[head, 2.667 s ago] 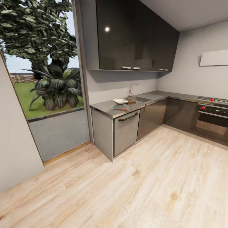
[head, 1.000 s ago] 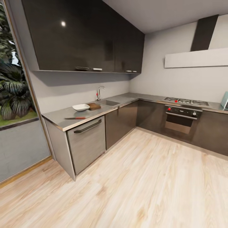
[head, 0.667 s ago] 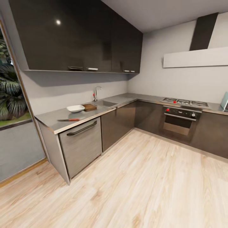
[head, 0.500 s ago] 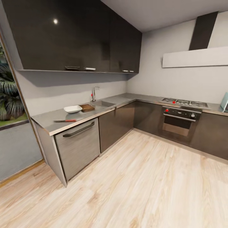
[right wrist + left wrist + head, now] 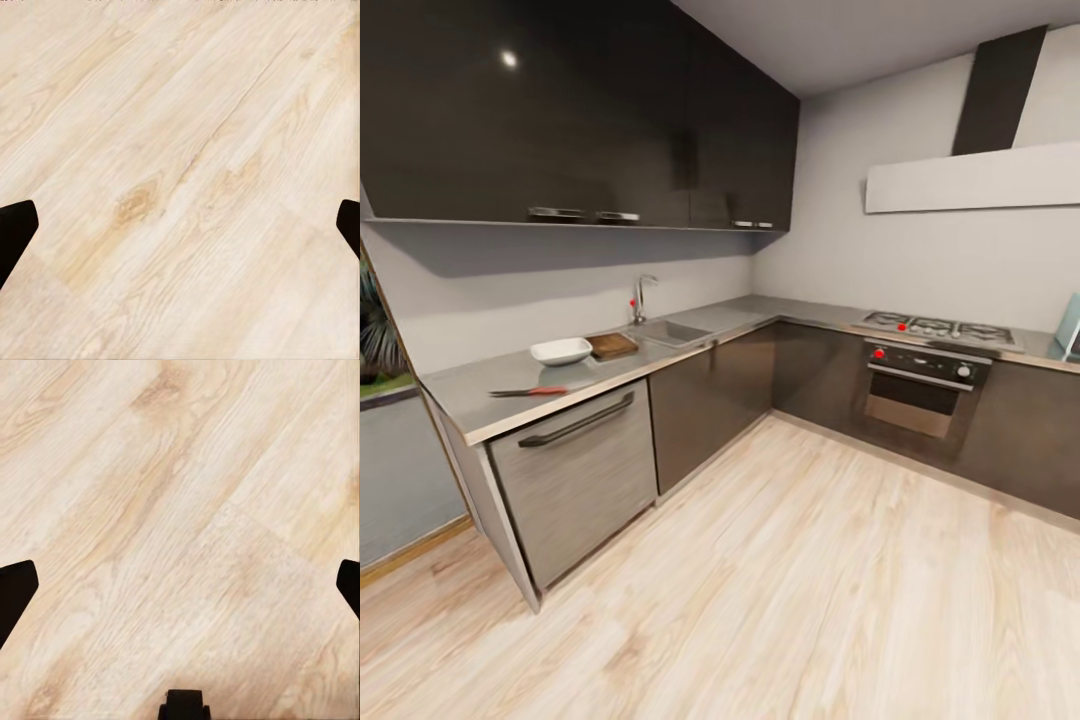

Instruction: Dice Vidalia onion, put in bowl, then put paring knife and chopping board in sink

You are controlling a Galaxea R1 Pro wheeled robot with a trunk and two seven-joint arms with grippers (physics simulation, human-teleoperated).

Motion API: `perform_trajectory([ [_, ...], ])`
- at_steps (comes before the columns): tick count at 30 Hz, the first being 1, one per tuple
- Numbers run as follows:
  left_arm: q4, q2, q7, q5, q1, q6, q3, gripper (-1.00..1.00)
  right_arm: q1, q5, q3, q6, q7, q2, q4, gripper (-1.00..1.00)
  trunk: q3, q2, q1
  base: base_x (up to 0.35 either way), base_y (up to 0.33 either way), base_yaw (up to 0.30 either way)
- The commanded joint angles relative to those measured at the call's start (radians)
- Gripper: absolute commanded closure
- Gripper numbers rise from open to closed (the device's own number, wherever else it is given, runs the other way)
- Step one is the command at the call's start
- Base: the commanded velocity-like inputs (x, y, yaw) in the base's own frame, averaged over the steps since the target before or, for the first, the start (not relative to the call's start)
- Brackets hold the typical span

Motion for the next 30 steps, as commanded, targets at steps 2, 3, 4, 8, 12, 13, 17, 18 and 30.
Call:
perform_trajectory([
  [2, -0.001, 0.000, 0.000, 0.000, 0.000, -0.002, 0.001, -1.00, 0.000, 0.001, 0.000, -0.003, -0.001, 0.000, 0.000, -1.00, -0.001, 0.000, 0.000, 0.223, -0.247, 0.002],
  [3, 0.000, 0.000, 0.000, 0.000, 0.000, -0.002, 0.001, -1.00, 0.000, 0.001, 0.000, -0.003, -0.001, 0.000, 0.000, -1.00, -0.001, 0.000, 0.000, 0.223, -0.247, 0.013],
  [4, 0.000, 0.000, 0.000, 0.001, 0.000, -0.003, 0.001, -1.00, 0.000, 0.001, 0.000, -0.003, -0.001, 0.000, 0.000, -1.00, -0.001, 0.000, 0.000, 0.223, -0.247, 0.036],
  [8, 0.000, 0.000, 0.000, 0.001, 0.000, -0.003, 0.001, -1.00, 0.000, 0.001, 0.000, -0.003, -0.001, 0.000, 0.000, -1.00, -0.001, 0.000, 0.000, 0.223, -0.247, 0.064],
  [12, 0.000, 0.000, 0.000, 0.002, 0.000, -0.003, 0.001, -1.00, 0.000, 0.001, 0.000, -0.003, -0.001, 0.000, 0.001, -1.00, -0.001, 0.000, 0.000, 0.223, -0.247, 0.115],
  [13, 0.000, 0.000, 0.000, 0.002, 0.000, -0.003, 0.001, -1.00, 0.000, 0.001, 0.000, -0.003, -0.001, 0.000, 0.000, -1.00, -0.001, 0.000, 0.000, 0.223, -0.247, 0.147],
  [17, 0.000, 0.001, 0.000, 0.002, 0.000, -0.004, 0.001, -1.00, 0.000, 0.000, 0.000, -0.003, -0.001, 0.000, 0.001, -1.00, -0.001, 0.000, 0.000, 0.223, -0.247, 0.157],
  [18, 0.000, 0.001, 0.001, 0.002, 0.000, -0.003, 0.001, -1.00, 0.000, 0.000, 0.000, -0.003, -0.001, 0.000, 0.001, -1.00, -0.001, 0.000, 0.000, 0.223, -0.247, 0.161],
  [30, -0.001, 0.001, 0.001, 0.002, 0.000, -0.004, 0.001, -1.00, 0.000, 0.001, -0.001, -0.003, -0.001, 0.000, 0.008, -1.00, -0.001, 0.000, 0.000, 0.223, -0.247, 0.188],
])
